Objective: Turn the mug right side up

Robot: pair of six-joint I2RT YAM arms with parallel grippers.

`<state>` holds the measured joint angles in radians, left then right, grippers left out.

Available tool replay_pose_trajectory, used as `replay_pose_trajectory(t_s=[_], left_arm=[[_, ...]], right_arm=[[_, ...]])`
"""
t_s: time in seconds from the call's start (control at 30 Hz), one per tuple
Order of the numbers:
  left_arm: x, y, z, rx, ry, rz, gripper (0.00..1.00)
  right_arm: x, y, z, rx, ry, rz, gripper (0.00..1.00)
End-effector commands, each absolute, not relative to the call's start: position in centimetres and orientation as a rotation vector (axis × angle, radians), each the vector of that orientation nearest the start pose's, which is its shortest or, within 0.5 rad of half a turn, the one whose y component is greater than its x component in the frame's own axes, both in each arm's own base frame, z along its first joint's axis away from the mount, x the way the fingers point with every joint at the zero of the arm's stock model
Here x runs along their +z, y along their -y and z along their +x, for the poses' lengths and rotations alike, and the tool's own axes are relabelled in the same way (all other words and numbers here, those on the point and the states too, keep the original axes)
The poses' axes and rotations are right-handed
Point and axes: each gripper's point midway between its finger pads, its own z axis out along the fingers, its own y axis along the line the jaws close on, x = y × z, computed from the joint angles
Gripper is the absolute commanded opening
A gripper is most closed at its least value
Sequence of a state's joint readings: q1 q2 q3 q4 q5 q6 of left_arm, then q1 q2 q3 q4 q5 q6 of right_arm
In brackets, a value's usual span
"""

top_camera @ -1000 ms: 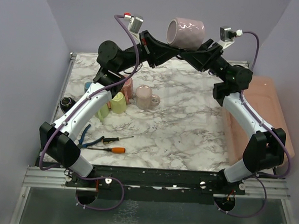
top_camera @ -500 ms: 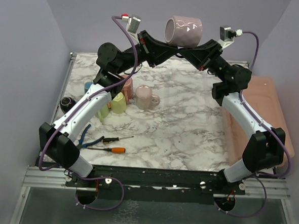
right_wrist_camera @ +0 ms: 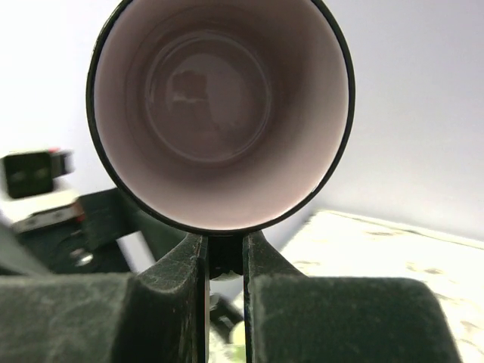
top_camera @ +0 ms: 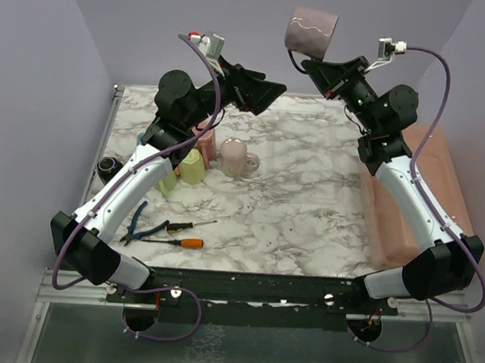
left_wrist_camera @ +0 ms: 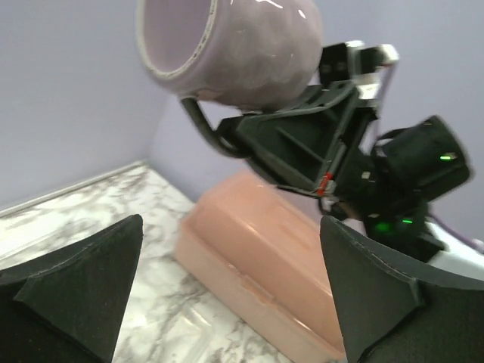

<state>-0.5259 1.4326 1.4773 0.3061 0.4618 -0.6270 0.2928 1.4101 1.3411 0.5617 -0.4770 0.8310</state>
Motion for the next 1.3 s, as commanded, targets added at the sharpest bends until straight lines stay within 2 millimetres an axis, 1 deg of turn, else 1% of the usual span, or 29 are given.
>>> replay_pose_trajectory(t_s=[0.0, 0.07, 0.13, 0.23, 0.33, 0.43, 0.6, 0.93, 1.03, 1.13, 1.27], left_arm=[[45.3, 27.4, 36.6, -0.962, -1.486, 0.202, 0.99], [44.2, 26.4, 37.2, -0.892, -1.521, 0.169, 0.99], [43.3, 25.6, 37.5, -0.836, -1.552, 0.143, 0.99], [41.6, 24.7, 37.9, -0.763, -1.605, 0.12, 0.99], [40.4, 24.0, 38.1, -0.719, -1.642, 0.11, 0.99], [39.4, 23.4, 38.3, -0.674, -1.67, 0.091, 0.99], [37.9, 22.9, 38.3, -0.635, -1.71, 0.091, 0.99], [35.8, 22.8, 38.1, -0.595, -1.788, 0.124, 0.99], [35.4, 22.9, 38.1, -0.594, -1.803, 0.132, 0.99], [35.1, 23.0, 37.9, -0.596, -1.824, 0.149, 0.99], [34.2, 23.2, 37.9, -0.589, -1.862, 0.164, 0.99]], right_arm=[[47.9, -18.4, 42.4, 0.834, -1.349, -0.004, 0.01], [45.8, -17.0, 44.0, 0.695, -1.434, 0.025, 0.01], [43.1, -15.7, 45.5, 0.554, -1.529, 0.041, 0.01], [38.9, -14.0, 47.1, 0.376, -1.673, 0.047, 0.01], [34.4, -12.6, 48.4, 0.234, -1.812, 0.062, 0.01], [30.8, -11.3, 49.1, 0.112, -1.92, 0.081, 0.01], [26.0, -9.6, 50.2, -0.066, -2.046, 0.059, 0.01], [18.5, -9.2, 52.3, -0.231, -2.195, -0.169, 0.01], [16.5, -8.8, 53.0, -0.282, -2.225, -0.198, 0.01], [15.1, -8.5, 53.5, -0.279, -2.246, -0.202, 0.01], [13.4, -9.1, 53.8, -0.21, -2.269, -0.274, 0.0]])
